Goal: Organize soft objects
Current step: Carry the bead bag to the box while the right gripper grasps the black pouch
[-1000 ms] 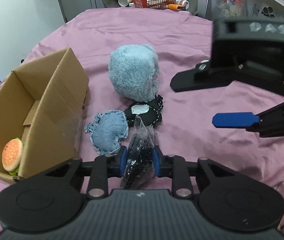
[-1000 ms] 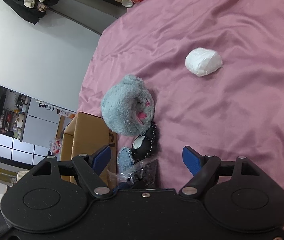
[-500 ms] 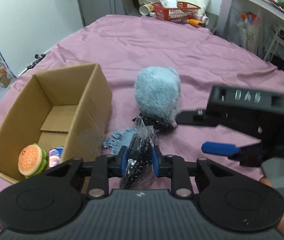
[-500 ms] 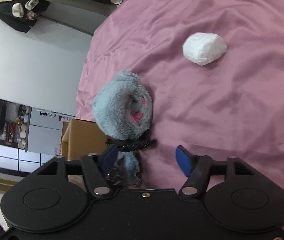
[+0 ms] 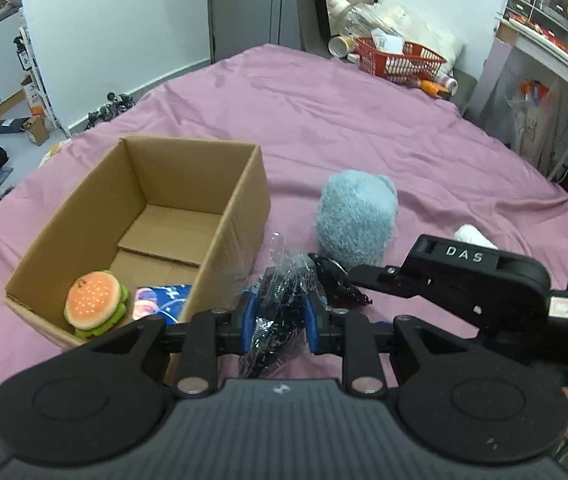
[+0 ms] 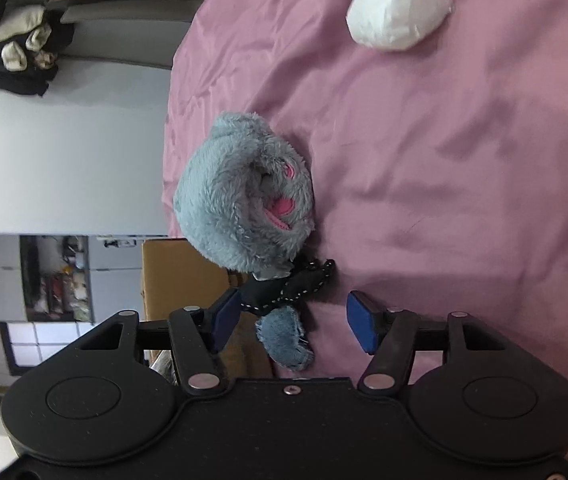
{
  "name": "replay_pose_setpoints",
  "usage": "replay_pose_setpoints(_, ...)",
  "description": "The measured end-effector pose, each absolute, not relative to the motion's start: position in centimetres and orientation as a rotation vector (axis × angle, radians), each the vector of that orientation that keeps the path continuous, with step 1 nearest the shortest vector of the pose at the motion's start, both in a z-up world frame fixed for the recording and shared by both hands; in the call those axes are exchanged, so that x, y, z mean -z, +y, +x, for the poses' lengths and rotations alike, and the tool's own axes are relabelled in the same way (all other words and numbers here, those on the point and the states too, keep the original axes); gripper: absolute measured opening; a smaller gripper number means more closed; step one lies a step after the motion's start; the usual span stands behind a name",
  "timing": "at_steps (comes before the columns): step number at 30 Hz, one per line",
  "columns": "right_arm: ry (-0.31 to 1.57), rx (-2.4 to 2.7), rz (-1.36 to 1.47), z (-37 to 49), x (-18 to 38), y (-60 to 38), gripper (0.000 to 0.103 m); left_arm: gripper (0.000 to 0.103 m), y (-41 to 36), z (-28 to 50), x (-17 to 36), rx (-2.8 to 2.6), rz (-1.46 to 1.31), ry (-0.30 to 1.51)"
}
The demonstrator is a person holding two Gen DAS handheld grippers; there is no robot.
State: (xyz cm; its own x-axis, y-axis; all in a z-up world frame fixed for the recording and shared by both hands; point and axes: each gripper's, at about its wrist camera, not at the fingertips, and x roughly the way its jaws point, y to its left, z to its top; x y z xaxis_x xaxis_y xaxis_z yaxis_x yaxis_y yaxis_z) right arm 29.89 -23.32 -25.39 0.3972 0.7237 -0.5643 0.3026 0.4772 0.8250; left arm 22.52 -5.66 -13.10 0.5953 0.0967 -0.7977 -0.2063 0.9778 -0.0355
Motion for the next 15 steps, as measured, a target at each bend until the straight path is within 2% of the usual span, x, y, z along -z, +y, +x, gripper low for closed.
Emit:
replay_pose_setpoints(2,1.177,-0.346,1.115,30.2,25.8,-23.1,0.043,0.024,-5.5,22.4,12.7,-0.178,-0.132,0.907)
replay_pose_setpoints(3,1.178,-0.354,1.113,30.3,26.0,-22.8,0.034,0.024,-5.5,22.3,12.6,-0.176,-0.135,0.902)
replay_pose_setpoints(6,1.18,-0.36,1.1,30.4,26.4,-22.3,0.021,0.024,-5.6,22.1,12.3,-0.166,-0.136,0.879)
replay_pose_setpoints(8,1.153,-0.367,1.05,30.3,25.5,-22.3,0.019,0.024,-5.7,21.9,12.1,-0.151,-0.132,0.868)
replay_pose_setpoints(10,1.115,-0.37,0.999,29.9,24.3,-22.5,0.006,0.024,-5.5,21.7,11.8,-0.146,-0.133,0.865)
replay_pose_setpoints(15,1.055,-0.384,0.933,29.1,22.6,-22.6,0.005,0.024,-4.7,21.5,11.0,-0.142,-0.148,0.854)
